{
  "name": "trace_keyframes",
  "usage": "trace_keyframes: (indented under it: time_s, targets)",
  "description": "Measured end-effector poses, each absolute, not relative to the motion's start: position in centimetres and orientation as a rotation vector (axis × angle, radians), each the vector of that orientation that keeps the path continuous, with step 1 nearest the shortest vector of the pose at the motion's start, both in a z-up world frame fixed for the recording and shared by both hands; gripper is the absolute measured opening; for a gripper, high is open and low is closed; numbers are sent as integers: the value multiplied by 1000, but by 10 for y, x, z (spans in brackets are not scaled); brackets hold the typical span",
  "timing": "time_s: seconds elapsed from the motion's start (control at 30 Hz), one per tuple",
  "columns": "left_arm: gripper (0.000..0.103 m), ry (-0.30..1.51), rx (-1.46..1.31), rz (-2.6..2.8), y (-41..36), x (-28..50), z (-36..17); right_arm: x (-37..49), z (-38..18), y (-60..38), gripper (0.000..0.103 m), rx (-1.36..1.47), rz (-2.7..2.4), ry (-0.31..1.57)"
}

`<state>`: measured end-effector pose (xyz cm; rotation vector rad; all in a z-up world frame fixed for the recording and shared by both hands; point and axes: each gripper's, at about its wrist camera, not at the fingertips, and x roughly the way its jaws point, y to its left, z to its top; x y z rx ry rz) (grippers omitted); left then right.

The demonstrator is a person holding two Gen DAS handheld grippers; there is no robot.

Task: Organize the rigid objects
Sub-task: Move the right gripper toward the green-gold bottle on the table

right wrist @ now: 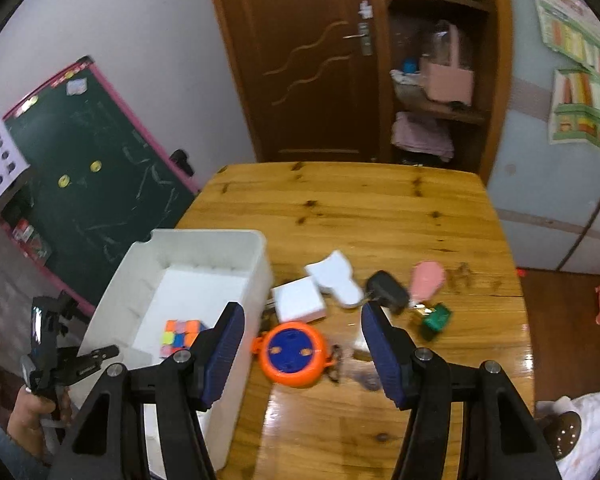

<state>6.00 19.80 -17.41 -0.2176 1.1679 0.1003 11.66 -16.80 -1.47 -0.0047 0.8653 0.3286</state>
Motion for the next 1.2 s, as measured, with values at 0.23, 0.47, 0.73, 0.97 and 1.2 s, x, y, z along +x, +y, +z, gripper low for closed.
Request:
trace_keyframes:
  time_s: [0.23, 0.47, 0.73, 0.97, 1.2]
  targets:
    - [3, 1169, -194, 103, 197, 60, -174, 126, -8, -217, 62, 29, 219, 843]
    - [3, 1171, -191, 104, 197, 61, -175, 147, -16, -255, 62, 71, 132, 865]
    - [3, 1168, -205, 106, 197, 59, -174, 196, -54, -271, 62, 117, 75, 963]
    - [3, 1168, -201, 106, 196, 59, -174, 220, -103, -268, 62, 109, 85, 1073]
    - [4, 1169, -199, 109, 197, 58, -174, 226, -138, -265, 62, 87, 127, 1153]
